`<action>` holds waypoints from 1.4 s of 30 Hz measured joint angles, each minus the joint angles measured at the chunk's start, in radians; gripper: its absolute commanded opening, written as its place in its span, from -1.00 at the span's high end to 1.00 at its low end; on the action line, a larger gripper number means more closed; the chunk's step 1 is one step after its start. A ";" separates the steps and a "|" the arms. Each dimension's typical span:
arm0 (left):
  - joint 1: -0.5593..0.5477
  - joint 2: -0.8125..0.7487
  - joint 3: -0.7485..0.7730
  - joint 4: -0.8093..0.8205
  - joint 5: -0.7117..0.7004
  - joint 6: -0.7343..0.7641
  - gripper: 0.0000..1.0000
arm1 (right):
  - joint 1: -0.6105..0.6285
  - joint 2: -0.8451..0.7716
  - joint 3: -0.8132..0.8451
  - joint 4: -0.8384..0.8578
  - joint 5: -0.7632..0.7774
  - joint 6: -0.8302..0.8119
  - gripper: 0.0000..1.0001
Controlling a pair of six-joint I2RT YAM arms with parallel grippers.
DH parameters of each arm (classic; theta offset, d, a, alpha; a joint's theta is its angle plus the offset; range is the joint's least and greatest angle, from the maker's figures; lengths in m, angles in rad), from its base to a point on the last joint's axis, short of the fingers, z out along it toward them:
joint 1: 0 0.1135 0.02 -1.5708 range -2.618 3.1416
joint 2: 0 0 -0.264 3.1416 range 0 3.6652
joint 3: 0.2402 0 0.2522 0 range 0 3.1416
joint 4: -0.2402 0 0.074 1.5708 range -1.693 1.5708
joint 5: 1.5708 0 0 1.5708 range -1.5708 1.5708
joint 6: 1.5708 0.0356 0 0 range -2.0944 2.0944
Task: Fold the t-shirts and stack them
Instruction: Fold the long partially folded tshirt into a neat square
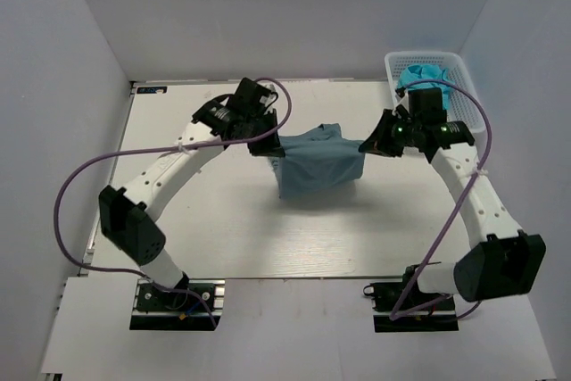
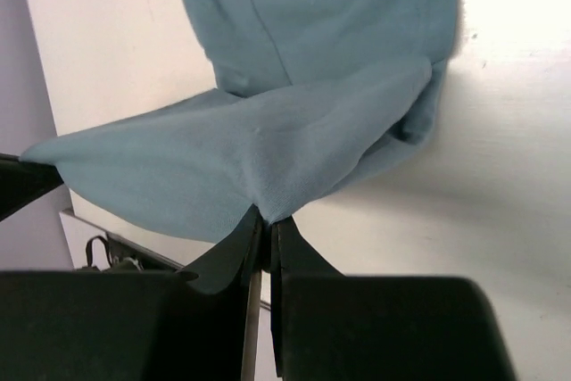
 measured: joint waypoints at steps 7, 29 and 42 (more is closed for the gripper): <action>0.038 0.187 0.197 -0.066 -0.109 0.013 1.00 | -0.009 0.269 0.245 -0.001 0.005 0.002 1.00; 0.253 0.636 0.458 -0.022 -0.115 0.042 -0.99 | 0.000 0.918 0.613 0.302 -0.095 0.082 -0.81; 0.266 0.484 0.111 0.158 0.036 0.038 -0.99 | 0.012 0.608 0.238 0.443 -0.092 0.002 -0.81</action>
